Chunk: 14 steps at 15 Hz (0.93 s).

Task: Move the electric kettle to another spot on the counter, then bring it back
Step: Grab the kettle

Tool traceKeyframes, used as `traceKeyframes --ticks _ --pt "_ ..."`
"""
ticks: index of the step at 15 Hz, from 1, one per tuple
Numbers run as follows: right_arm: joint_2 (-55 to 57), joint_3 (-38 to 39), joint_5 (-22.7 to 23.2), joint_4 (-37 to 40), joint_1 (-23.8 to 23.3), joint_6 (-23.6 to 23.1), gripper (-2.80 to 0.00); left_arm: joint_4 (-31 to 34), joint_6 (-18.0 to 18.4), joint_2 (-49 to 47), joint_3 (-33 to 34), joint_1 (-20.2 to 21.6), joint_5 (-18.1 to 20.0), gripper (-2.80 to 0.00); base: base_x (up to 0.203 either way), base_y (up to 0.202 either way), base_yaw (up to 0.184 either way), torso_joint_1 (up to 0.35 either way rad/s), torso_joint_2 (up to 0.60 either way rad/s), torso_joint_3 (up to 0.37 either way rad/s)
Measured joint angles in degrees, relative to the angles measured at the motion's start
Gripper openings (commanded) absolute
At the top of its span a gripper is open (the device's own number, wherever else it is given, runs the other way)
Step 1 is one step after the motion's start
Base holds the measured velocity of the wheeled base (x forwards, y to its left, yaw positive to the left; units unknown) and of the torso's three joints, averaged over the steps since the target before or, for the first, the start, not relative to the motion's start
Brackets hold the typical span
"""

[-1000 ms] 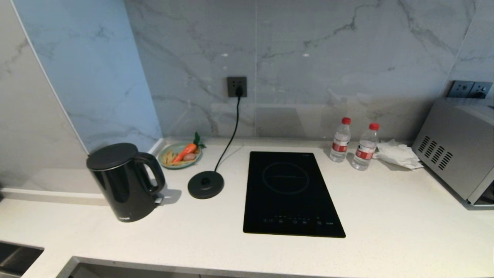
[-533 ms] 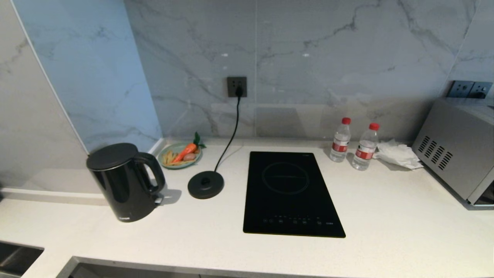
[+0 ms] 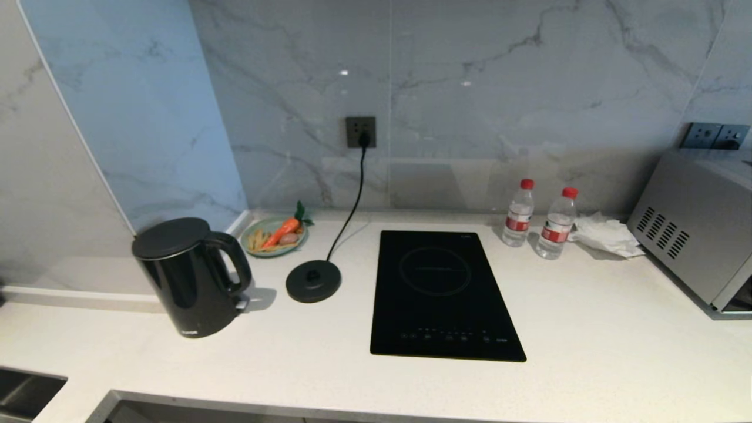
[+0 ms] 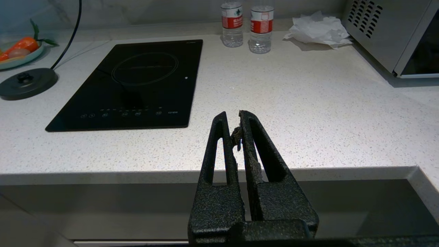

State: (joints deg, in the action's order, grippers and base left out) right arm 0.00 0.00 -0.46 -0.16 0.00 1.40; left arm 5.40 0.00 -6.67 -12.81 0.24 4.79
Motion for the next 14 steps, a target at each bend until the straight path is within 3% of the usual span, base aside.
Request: traceKeyframes --ticks 4,10,12,14 --pt "0.00 0.00 0.02 0.00 0.00 0.00 -2.80 -3.27 0.29 -10.30 -3.28 0.30 3.58 -2.80 0.000 0.000 0.000 0.000 0.00 0.000" --pt "0.00 0.00 0.00 0.00 0.00 -0.02 -2.80 -18.88 -1.77 -35.86 -7.41 -1.27 3.65 -2.80 0.000 0.000 0.000 0.000 0.00 0.000" --pt "0.00 0.00 0.01 0.02 0.00 0.01 -2.80 -24.62 -4.16 -43.48 -8.11 -4.47 0.66 -2.80 0.000 0.000 0.000 0.000 0.00 0.000" --pt "0.00 0.00 0.02 0.00 0.00 0.00 -2.80 -29.96 -6.99 -50.70 -8.35 -9.61 -6.19 -2.80 0.000 0.000 0.000 0.000 0.00 0.000"
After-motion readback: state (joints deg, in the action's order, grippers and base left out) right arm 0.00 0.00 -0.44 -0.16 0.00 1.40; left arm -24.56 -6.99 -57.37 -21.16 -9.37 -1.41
